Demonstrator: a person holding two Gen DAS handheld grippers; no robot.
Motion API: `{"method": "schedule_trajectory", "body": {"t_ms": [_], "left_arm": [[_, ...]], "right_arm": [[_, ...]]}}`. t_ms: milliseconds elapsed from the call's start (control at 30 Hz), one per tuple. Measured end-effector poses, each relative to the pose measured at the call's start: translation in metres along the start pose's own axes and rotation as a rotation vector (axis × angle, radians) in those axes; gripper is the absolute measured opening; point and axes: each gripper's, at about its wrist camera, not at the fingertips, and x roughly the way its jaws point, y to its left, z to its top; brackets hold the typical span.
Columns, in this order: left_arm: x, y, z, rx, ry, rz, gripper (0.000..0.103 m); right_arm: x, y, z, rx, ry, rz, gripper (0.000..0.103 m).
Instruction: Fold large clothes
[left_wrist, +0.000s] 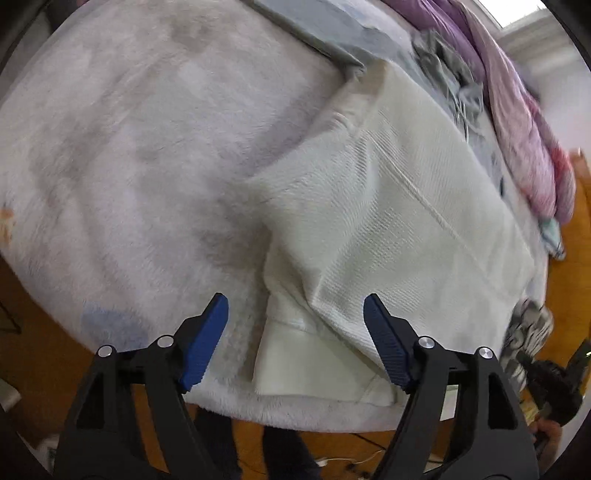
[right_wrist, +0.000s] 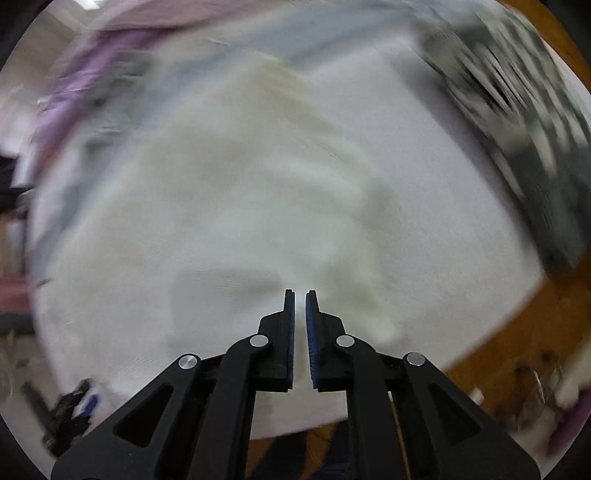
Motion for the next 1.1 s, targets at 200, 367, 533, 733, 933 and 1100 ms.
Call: {"method": "schedule_trajectory", "body": {"t_ms": [200, 367, 533, 733, 933, 1100], "left_arm": [[0.024, 0.012, 0.003, -0.078, 0.051, -0.005, 0.08], [0.036, 0.002, 0.004, -0.078, 0.046, -0.019, 0.08], [0.048, 0.011, 0.004, -0.112, 0.076, -0.031, 0.08], [0.044, 0.028, -0.002, -0.105, 0.077, -0.043, 0.079], [0.043, 0.038, -0.009, -0.067, 0.081, -0.029, 0.079], [0.045, 0.03, -0.007, -0.051, 0.079, -0.043, 0.047]], "right_arm": [[0.045, 0.13, 0.032, -0.28, -0.036, 0.16, 0.005], [0.126, 0.173, 0.052, -0.369, 0.017, 0.019, 0.004], [0.172, 0.138, 0.068, -0.255, 0.144, 0.052, 0.0], [0.141, 0.106, -0.004, -0.234, 0.292, 0.039, 0.0], [0.133, 0.065, -0.077, -0.18, 0.292, 0.061, 0.0], [0.138, 0.073, -0.081, -0.206, 0.261, 0.037, 0.0]]}}
